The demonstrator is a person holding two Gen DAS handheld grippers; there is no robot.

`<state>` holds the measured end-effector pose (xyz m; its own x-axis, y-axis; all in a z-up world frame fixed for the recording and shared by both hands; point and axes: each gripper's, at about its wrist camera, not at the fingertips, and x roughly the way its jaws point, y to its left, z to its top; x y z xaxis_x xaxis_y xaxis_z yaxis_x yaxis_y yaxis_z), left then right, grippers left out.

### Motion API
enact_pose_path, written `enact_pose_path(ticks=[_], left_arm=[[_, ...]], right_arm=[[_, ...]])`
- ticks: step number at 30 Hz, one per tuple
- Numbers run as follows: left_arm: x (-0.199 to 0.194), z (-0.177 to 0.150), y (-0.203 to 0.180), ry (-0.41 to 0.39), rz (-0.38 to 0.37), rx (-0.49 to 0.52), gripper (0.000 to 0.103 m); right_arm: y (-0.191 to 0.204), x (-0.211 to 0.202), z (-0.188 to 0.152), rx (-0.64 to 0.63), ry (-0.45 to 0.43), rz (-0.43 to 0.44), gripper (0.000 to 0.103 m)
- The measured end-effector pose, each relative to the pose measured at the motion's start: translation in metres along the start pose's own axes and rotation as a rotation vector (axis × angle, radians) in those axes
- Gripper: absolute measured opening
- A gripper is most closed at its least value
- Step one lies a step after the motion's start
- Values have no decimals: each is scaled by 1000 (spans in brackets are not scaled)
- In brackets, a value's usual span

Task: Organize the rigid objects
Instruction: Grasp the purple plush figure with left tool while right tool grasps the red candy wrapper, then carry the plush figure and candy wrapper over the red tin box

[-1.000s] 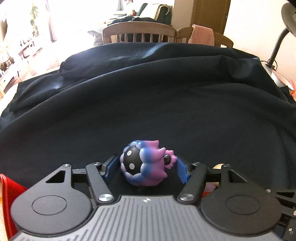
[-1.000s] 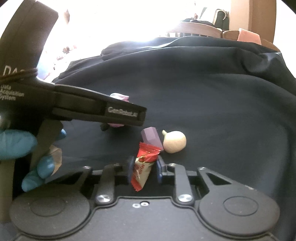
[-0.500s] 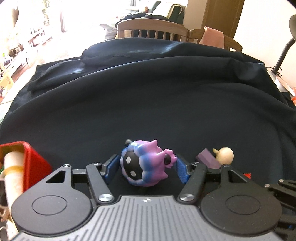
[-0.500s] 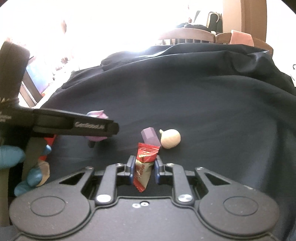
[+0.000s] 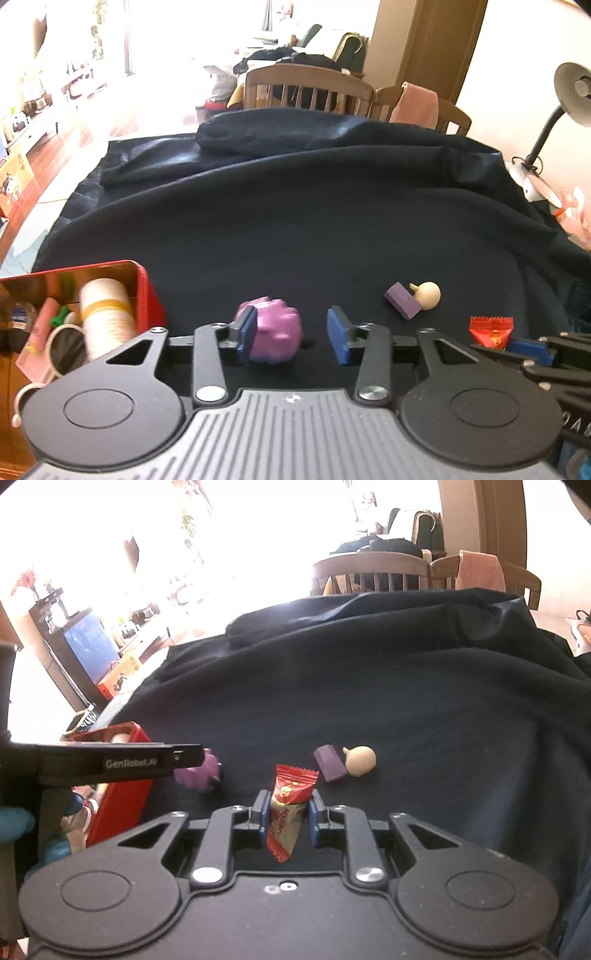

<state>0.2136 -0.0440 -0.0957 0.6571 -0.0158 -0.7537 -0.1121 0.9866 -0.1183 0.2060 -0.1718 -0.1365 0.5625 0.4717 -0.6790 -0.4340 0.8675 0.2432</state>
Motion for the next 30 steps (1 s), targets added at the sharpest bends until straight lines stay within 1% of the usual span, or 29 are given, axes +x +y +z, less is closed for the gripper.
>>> enact_pose_path(ticks=[3,6,7,9,11,13,16,17,20,26,30], left_arm=[[-5,-4,7,16,-7,9,39],[-9,-8,16,19,2,-10,40],[-11,-9,21,20,-19,-20,40],[-13,-10,26,16,-40,-31,48],[-18,-13,28,5,-37,-26,63],[-21,-16,28,-3,-38,-20,66],[-21,-20,27,10,-22,-18,67],[-20,-22,26,13,-22,-16,69],[-15,-29,22,19,19,3,74],[5,-40,10,55,96,15,74],[17,-43,4,55,150,29,75]], right_arm=[[7,-5,-1,-10,-13,-10,20],[8,-8,-3,13,-21,-17,20],[8,-10,-6,22,-22,-17,20],[7,-11,-10,36,-21,-21,20],[6,-12,-14,45,-16,-20,20],[6,-15,-17,51,-16,-17,20],[3,-15,-19,63,-9,-10,20],[2,-16,-20,62,-9,-7,20],[-2,-14,-20,59,1,1,20],[-8,-8,-18,36,20,17,20],[-12,-4,-14,13,30,30,20]])
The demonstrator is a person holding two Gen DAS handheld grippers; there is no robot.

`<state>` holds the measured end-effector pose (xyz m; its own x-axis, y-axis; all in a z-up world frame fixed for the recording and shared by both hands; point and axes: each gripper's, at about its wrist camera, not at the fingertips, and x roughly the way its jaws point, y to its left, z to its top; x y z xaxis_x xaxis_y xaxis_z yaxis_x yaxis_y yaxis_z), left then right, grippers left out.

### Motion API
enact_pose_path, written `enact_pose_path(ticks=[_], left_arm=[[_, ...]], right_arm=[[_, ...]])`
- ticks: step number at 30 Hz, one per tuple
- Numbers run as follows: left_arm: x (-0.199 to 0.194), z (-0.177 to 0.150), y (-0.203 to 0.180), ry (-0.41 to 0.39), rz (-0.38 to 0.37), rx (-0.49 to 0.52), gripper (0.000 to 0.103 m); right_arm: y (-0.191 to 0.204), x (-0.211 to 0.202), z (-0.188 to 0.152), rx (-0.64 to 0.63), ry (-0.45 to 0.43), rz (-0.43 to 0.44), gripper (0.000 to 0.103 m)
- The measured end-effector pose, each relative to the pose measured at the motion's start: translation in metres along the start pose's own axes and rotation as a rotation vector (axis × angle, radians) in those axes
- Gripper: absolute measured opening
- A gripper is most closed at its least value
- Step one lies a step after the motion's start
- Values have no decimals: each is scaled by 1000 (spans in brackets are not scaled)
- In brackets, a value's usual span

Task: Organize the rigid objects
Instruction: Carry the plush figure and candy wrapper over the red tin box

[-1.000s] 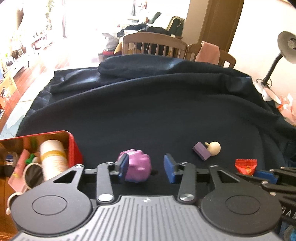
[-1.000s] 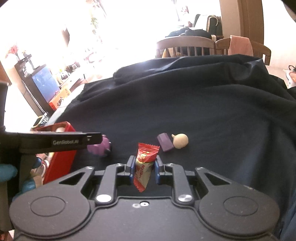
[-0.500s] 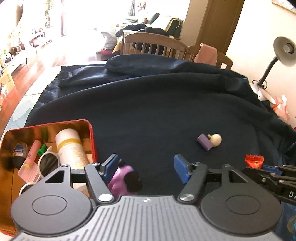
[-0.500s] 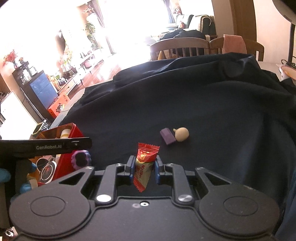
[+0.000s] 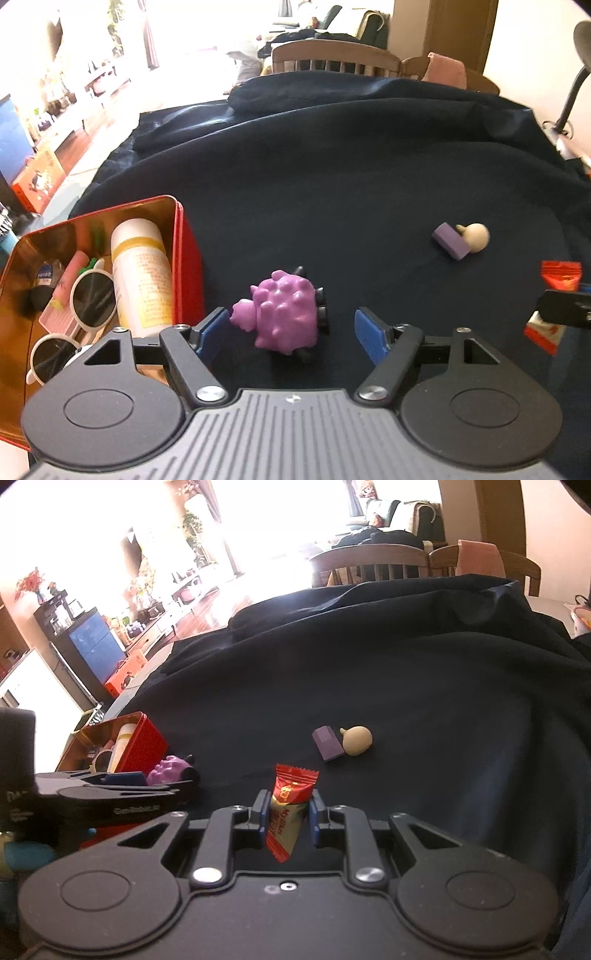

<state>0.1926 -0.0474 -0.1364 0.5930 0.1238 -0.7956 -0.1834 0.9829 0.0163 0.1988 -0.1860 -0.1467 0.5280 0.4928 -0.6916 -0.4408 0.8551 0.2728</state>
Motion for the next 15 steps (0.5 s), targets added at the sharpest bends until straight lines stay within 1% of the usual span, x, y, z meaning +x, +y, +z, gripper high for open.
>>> enact_pose_path(ticks=[7,10,15], left_arm=[[13,4,-9,-24,59,25,74],[16,4,-12,-33,88,41,67],[15,1,-13,-50,90,36,66]], right_arm=[[-8,4,2,-24,23,17,20],[-10,4,3,-32,25,23,20],[-13,2,3,-38,25,25,20]])
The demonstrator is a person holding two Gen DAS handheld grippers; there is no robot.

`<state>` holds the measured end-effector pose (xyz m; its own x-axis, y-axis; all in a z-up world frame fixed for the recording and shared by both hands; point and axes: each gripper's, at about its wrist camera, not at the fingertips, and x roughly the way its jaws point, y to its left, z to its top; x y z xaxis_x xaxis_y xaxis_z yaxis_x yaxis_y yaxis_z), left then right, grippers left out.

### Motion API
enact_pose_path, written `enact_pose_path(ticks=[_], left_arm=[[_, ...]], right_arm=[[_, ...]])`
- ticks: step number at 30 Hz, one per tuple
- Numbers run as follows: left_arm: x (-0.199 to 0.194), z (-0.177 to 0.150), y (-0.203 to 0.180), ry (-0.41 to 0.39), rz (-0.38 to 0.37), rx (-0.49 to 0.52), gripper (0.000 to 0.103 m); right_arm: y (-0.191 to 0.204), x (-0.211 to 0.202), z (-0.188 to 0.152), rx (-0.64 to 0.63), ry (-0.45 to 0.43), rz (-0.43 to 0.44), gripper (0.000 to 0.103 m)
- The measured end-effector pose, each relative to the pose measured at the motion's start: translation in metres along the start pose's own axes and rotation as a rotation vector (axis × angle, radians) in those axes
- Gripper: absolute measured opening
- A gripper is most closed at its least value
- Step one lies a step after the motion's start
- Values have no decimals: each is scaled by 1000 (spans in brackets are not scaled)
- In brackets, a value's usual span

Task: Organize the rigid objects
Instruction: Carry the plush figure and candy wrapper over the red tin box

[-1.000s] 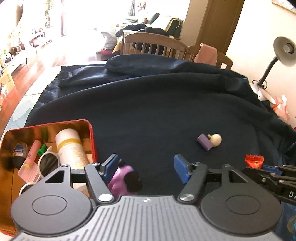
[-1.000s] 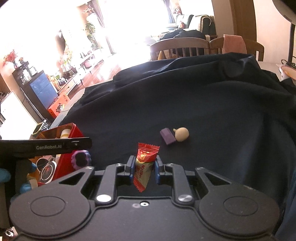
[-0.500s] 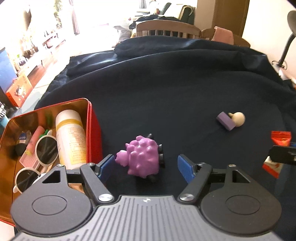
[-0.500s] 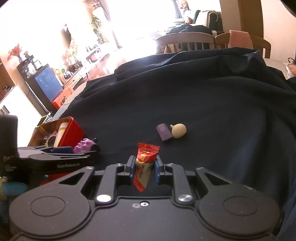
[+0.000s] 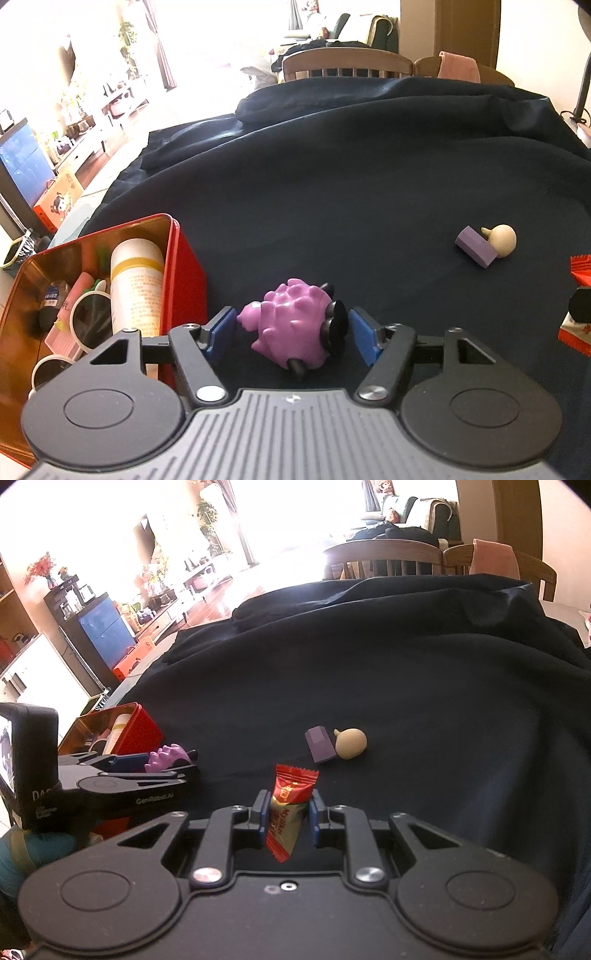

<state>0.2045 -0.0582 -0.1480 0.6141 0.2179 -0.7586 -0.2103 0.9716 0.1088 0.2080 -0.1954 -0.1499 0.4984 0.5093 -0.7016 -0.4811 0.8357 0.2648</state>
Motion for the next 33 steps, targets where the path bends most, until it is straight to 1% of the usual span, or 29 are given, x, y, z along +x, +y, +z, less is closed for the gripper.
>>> enact_pose_path(ticks=[8,16,24,33], left_arm=[[-9,-1,5,-3,-7,-34,66],[-32,0,17,-10,-57,-85,66],[-64,5,43,-32,-114,-130,66],[-91,6,91,-62,-129,-158,66]], right_arm=[[2,-3,1,-3,-9,6,20],[15,-10,4,-16,-27,15,20],[49,-16,10,-45,-48,36,20],[104,-14,18,-82,-79,62,20]])
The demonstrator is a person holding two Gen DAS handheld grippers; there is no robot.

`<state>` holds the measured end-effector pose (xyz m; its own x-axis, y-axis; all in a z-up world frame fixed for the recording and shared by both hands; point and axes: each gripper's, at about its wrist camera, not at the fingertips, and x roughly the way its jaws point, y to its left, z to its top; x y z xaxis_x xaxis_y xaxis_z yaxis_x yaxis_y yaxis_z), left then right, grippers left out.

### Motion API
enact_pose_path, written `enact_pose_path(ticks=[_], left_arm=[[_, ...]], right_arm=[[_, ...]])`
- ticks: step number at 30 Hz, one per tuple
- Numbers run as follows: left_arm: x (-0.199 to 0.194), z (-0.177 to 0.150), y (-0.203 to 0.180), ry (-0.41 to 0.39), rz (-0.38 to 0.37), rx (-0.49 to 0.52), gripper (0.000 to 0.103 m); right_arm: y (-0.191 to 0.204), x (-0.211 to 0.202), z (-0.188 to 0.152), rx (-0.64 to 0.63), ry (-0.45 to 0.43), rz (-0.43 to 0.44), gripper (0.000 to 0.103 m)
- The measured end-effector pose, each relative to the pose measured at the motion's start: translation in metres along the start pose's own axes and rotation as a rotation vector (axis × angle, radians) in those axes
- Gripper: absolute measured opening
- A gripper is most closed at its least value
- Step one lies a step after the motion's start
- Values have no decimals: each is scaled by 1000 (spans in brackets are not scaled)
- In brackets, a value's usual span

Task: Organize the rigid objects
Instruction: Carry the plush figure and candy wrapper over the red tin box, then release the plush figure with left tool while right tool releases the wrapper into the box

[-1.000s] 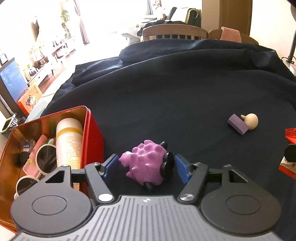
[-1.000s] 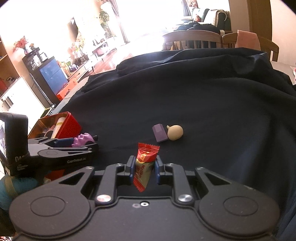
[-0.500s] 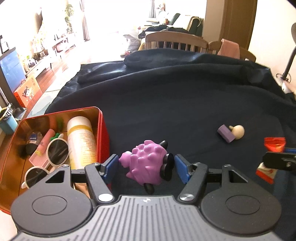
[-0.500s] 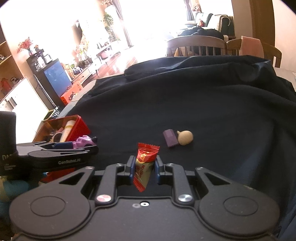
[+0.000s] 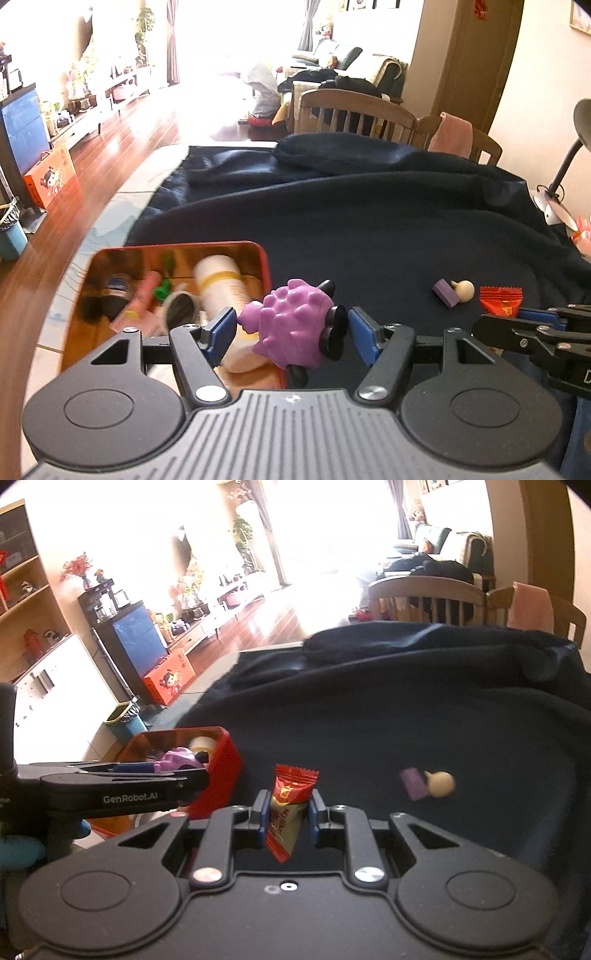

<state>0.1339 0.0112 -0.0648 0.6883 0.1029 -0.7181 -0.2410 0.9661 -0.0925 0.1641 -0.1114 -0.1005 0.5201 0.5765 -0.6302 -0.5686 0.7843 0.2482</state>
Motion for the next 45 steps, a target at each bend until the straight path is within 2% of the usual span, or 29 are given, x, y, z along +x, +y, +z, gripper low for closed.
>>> enact_pose_path(ticks=[12,23,34,45], left_arm=[[-18,4,81,-19,33,-28,66],[2,18,141,-12,70,-33,66],[46,27,145,16,30,52,66],[73,24,138,62,-12,115,63]], right_arm=[[69,32,10,-45,-1,22,20],[115,77,14,-127,49,22,20],[141,135,13,-190,146,10,20],[149,153,10,-227,197,10,20]])
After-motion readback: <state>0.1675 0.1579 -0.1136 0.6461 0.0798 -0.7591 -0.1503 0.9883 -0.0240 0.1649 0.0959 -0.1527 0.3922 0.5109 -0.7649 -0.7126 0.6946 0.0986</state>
